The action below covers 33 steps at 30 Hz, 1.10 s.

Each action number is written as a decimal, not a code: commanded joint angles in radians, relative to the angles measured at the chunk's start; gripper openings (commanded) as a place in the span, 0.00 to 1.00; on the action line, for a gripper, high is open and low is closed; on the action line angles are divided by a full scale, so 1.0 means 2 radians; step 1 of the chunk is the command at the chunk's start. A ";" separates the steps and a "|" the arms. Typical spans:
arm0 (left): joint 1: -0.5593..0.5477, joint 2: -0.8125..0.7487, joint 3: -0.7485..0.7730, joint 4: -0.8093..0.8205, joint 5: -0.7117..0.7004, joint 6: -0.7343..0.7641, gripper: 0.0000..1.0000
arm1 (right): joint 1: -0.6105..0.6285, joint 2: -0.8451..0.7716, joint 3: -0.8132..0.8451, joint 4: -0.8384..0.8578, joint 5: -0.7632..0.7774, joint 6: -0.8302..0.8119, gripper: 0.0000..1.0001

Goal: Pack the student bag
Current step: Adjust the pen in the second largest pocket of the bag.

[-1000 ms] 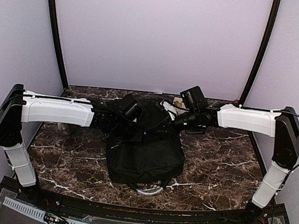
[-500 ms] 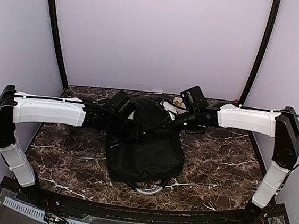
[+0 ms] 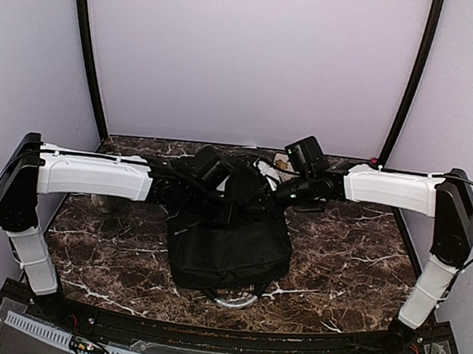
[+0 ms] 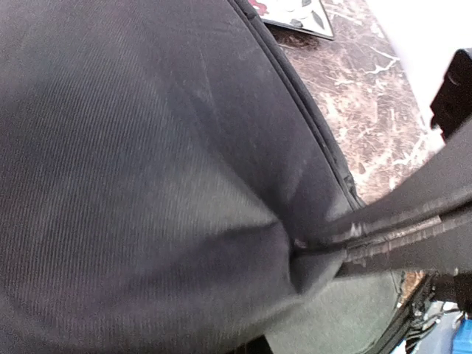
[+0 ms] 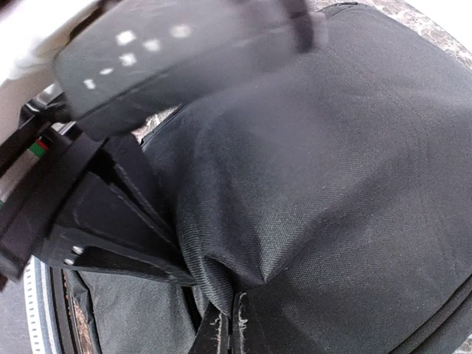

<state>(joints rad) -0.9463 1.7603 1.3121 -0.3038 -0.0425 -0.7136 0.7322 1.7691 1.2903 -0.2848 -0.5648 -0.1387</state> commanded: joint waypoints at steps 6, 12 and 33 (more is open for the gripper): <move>0.017 0.026 0.066 -0.079 -0.053 0.052 0.00 | 0.010 -0.004 0.009 -0.004 -0.034 -0.003 0.00; 0.003 0.001 0.062 -0.056 0.001 0.094 0.00 | 0.010 -0.007 0.008 -0.005 -0.031 -0.005 0.00; 0.002 0.042 0.086 -0.123 -0.038 0.122 0.00 | 0.010 0.000 0.010 -0.006 -0.029 -0.006 0.00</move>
<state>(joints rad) -0.9428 1.8278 1.4445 -0.5388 -0.0479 -0.4892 0.7322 1.7691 1.2903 -0.2871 -0.5644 -0.1486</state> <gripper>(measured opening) 0.006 0.008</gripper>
